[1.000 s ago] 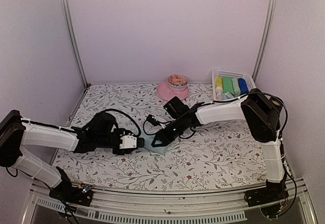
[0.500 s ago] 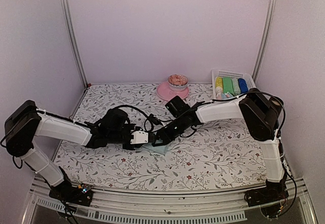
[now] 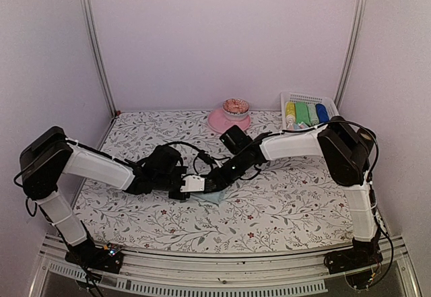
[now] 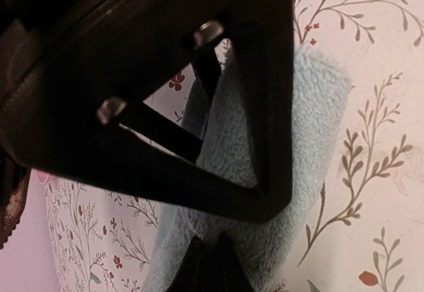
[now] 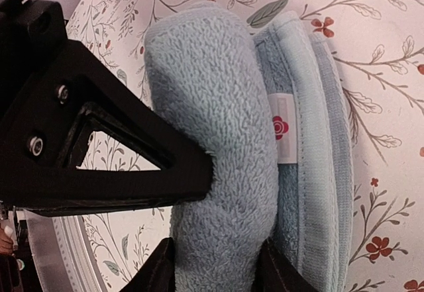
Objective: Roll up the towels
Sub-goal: Roll the towel at the center of the board, then pick up the towel from the center of the board.
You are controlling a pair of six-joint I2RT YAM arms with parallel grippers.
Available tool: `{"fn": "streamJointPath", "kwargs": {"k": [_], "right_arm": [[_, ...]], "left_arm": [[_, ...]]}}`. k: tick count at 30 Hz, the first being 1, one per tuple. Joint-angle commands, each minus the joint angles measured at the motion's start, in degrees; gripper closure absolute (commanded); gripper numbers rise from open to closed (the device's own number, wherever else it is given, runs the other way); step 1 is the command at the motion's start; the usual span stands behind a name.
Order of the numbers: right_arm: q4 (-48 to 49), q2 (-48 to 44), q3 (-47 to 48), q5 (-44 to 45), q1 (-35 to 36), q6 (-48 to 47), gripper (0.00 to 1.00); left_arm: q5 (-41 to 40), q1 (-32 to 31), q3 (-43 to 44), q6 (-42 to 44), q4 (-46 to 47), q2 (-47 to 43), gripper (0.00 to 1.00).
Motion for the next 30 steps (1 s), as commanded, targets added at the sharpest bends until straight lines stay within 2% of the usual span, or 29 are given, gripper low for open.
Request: {"fn": "streamJointPath", "kwargs": {"k": [1,8,19,26,28,30], "right_arm": [[-4.88,1.28,0.95,2.38,-0.03,-1.21,0.51],[-5.34,-2.49,1.74,5.39,-1.53,-1.22,0.3],[-8.47,-3.38,6.29,5.83,-3.69,-2.12,0.13],[-10.26,1.42,8.03,1.81,-4.45,-3.04,0.1],[-10.27,2.52,8.13,-2.1,-4.45,-3.31,0.1],[-10.27,3.59,8.14,-4.29,-4.44,-3.54,0.04]], "left_arm": [[-0.7,-0.37,-0.02,-0.76,-3.42,1.03,0.96],[-0.06,-0.39,-2.05,0.34,-3.01,-0.34,0.97],[-0.17,-0.33,-2.45,0.73,-2.26,-0.29,0.97],[-0.2,-0.4,-2.49,0.56,-1.77,-0.56,0.97],[-0.3,-0.41,-2.55,0.51,-1.61,-0.61,0.97],[-0.5,-0.39,-2.62,0.55,-1.55,-0.62,0.97]]}}
